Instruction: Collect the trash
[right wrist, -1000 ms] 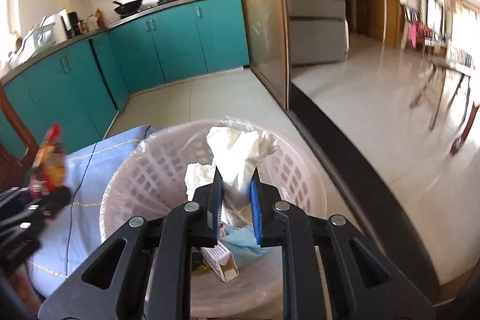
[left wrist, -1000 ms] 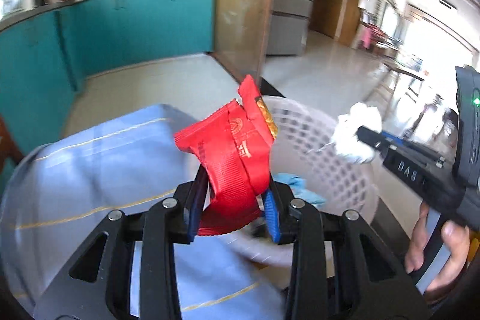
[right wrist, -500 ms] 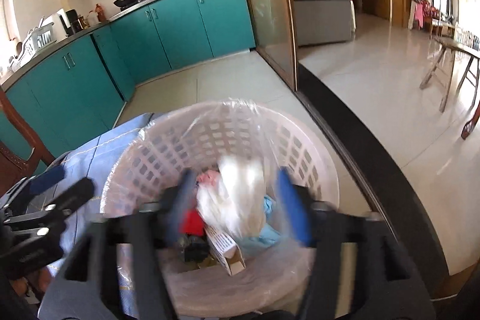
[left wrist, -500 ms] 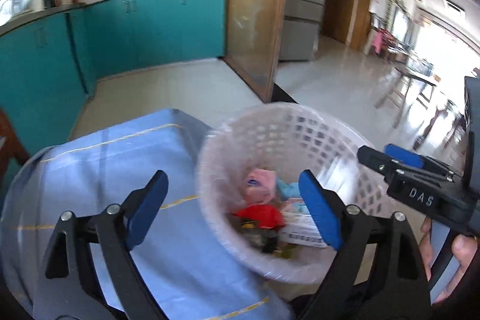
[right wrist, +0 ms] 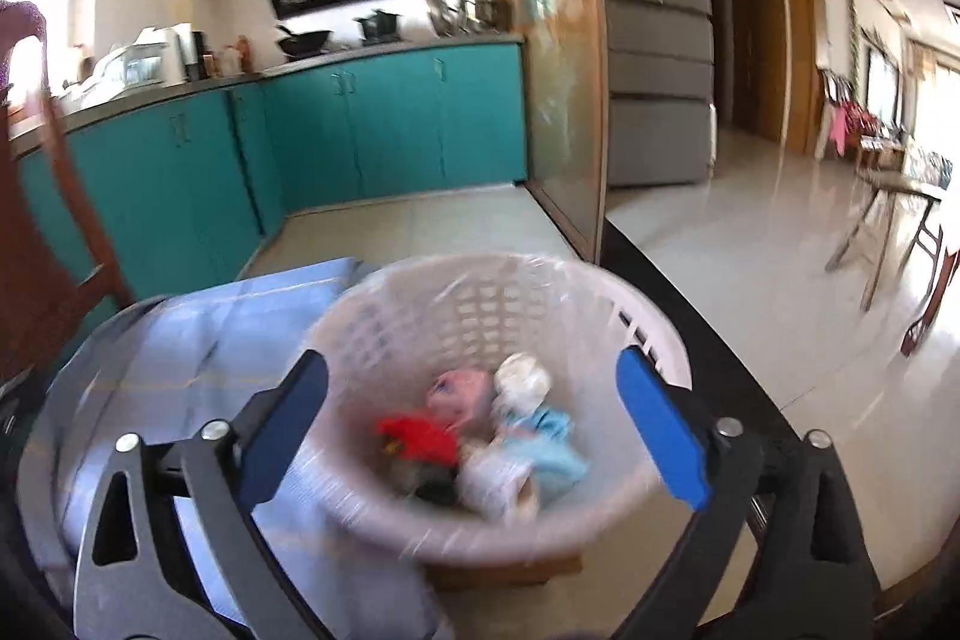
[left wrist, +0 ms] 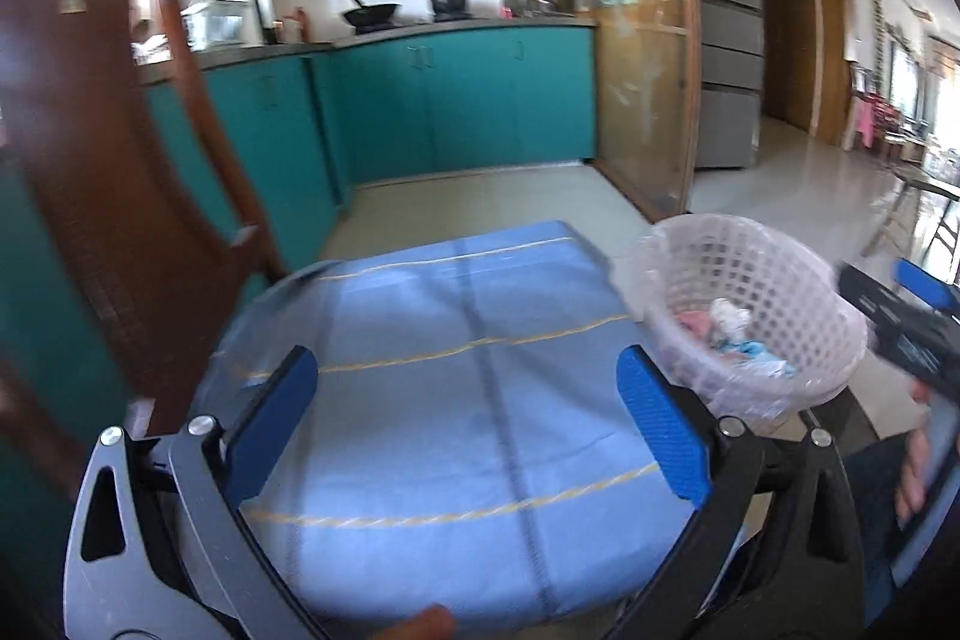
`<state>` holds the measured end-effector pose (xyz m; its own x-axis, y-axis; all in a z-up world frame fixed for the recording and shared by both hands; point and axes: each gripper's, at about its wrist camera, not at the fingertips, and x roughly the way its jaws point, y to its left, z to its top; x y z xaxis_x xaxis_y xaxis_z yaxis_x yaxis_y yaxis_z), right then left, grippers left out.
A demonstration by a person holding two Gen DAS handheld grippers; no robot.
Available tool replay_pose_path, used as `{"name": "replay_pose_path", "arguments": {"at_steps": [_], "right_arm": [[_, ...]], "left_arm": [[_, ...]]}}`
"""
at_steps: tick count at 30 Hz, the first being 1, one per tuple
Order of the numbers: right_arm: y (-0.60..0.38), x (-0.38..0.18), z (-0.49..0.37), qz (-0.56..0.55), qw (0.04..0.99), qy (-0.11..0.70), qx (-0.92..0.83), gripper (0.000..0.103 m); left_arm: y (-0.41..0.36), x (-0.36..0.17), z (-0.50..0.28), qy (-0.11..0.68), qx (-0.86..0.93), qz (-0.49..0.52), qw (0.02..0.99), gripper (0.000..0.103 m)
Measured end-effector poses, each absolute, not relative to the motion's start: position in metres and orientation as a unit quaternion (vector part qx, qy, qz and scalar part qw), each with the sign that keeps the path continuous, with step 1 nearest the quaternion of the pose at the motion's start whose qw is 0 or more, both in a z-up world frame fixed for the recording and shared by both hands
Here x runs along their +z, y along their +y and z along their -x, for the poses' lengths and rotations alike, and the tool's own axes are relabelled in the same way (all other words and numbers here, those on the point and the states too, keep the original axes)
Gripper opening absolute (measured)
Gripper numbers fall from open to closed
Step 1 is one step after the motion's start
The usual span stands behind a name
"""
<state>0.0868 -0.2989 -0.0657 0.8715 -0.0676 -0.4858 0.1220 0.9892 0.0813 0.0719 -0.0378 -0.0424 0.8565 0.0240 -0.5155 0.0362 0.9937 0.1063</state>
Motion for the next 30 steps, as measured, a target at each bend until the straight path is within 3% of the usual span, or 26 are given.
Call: {"name": "replay_pose_path", "arguments": {"at_steps": [16,30], "right_arm": [[-0.221,0.006,0.035,0.015,0.981,0.182,-0.068,0.100],[-0.217,0.010,0.055,0.046,0.980,0.161,-0.106,0.100]], "left_arm": [[-0.022,0.001,0.031,0.216,-0.003,-0.067,0.974,0.100],[-0.017,0.013,0.049,0.195,-0.008,-0.053,0.979,0.100]]}}
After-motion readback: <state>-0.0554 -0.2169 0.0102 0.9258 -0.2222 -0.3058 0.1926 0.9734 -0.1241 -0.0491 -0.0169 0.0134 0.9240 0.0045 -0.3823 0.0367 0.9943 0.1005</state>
